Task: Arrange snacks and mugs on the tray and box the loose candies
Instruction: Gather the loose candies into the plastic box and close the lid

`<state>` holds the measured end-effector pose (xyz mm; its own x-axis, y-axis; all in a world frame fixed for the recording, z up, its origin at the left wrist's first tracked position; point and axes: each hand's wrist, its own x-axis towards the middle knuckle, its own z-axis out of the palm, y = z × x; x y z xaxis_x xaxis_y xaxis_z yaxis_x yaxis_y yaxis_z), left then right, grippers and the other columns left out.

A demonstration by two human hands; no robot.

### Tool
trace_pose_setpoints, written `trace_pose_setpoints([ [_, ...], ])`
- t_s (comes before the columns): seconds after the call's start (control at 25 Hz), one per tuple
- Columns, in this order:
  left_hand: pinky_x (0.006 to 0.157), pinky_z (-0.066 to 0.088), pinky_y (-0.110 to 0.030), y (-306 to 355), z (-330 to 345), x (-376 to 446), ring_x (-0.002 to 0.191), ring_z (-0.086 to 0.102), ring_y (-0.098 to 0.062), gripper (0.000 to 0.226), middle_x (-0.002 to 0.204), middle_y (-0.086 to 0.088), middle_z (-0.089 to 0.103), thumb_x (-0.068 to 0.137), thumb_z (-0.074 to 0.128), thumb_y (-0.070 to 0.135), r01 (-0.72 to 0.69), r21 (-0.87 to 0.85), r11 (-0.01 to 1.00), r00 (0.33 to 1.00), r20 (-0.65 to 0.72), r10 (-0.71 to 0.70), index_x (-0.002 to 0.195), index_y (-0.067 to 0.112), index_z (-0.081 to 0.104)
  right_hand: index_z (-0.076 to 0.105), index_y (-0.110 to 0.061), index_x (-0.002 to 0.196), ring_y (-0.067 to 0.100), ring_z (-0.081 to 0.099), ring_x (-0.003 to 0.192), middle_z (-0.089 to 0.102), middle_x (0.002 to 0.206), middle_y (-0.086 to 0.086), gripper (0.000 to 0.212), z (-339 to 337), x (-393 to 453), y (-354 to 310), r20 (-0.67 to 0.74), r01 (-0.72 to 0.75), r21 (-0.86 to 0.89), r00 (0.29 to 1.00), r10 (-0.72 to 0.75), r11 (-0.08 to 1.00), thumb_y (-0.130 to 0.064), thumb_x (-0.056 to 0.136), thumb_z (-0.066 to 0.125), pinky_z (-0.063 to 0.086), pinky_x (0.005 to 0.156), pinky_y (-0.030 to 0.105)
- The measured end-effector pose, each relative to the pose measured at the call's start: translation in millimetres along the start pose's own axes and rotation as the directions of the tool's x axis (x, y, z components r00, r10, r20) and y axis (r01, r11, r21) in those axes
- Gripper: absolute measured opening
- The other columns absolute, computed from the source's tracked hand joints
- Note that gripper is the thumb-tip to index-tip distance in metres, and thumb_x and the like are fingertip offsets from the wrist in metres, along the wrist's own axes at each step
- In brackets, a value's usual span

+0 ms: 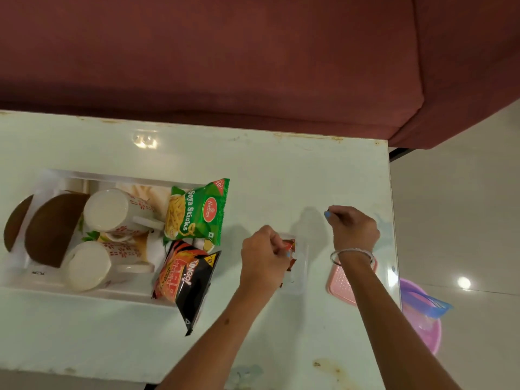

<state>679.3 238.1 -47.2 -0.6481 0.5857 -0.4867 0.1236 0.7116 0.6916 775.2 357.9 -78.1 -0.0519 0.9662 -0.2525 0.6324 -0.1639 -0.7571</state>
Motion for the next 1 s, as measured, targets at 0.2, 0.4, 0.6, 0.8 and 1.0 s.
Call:
trace_pose_setpoints([
  [0.2, 0.075, 0.056, -0.035, -22.4, 12.2, -18.2, 0.086, 0.065, -0.025, 0.021, 0.083, -0.005, 0.069, 0.075, 0.072, 0.011, 0.011, 0.031, 0.999, 1.000, 0.018, -0.011, 0.066, 0.020, 0.056, 0.075, -0.013, 0.085, 0.001, 0.066, 0.070, 0.072, 0.079, -0.004, 0.010, -13.1, -68.4, 13.2, 0.140, -0.031, 0.058, 0.990, 0.023, 0.998, -0.010, 0.075, 0.074, 0.047, 0.069, 0.004],
  [0.4, 0.083, 0.057, -0.036, -24.1, 10.0, -22.0, 0.099, 0.065, -0.024, 0.018, 0.107, -0.010, 0.069, 0.088, 0.060, 0.023, 0.026, 0.091, 0.995, 0.999, 0.024, -0.028, 0.102, 0.012, 0.066, 0.074, -0.003, 0.089, 0.008, 0.061, 0.070, 0.074, 0.087, 0.007, 0.011, -3.5, -89.1, 15.9, 0.124, 0.089, 0.011, 0.988, -0.090, 0.996, -0.002, 0.080, 0.069, 0.037, 0.062, -0.007],
  [0.6, 0.068, 0.049, -0.009, -27.0, -1.1, -35.5, 0.090, 0.067, -0.016, 0.013, 0.101, -0.007, 0.071, 0.088, 0.058, 0.012, -0.021, 0.007, 1.000, 0.993, -0.118, 0.022, 0.098, 0.010, 0.066, 0.074, -0.003, 0.087, 0.012, 0.062, 0.070, 0.074, 0.091, 0.010, 0.013, -2.8, -92.5, 13.3, 0.118, 0.228, 0.006, 0.967, -0.227, 0.974, 0.003, 0.077, 0.070, 0.038, 0.066, -0.008],
  [0.8, 0.059, 0.042, 0.003, -33.4, -3.4, -45.6, 0.070, 0.060, -0.006, 0.012, 0.089, -0.008, 0.071, 0.085, 0.059, 0.002, -0.094, -0.061, 0.994, 0.973, -0.219, 0.079, 0.092, 0.007, 0.067, 0.074, -0.007, 0.090, 0.003, 0.063, 0.087, 0.072, 0.099, 0.000, 0.017, 3.5, -101.9, 11.5, 0.221, 0.303, 0.056, 0.925, -0.308, 0.951, 0.001, 0.077, 0.070, 0.047, 0.083, 0.007],
  [1.0, 0.067, 0.045, -0.005, -39.4, 0.1, -46.0, 0.082, 0.061, -0.010, 0.025, 0.099, -0.005, 0.068, 0.083, 0.058, -0.004, -0.117, -0.078, 0.990, 0.968, -0.230, 0.096, 0.103, 0.010, 0.064, 0.072, -0.011, 0.094, 0.013, 0.063, 0.100, 0.068, 0.111, 0.003, 0.022, -6.1, -92.2, 21.5, 0.071, 0.251, 0.013, 0.965, -0.252, 0.968, -0.003, 0.073, 0.075, 0.043, 0.091, 0.011],
])
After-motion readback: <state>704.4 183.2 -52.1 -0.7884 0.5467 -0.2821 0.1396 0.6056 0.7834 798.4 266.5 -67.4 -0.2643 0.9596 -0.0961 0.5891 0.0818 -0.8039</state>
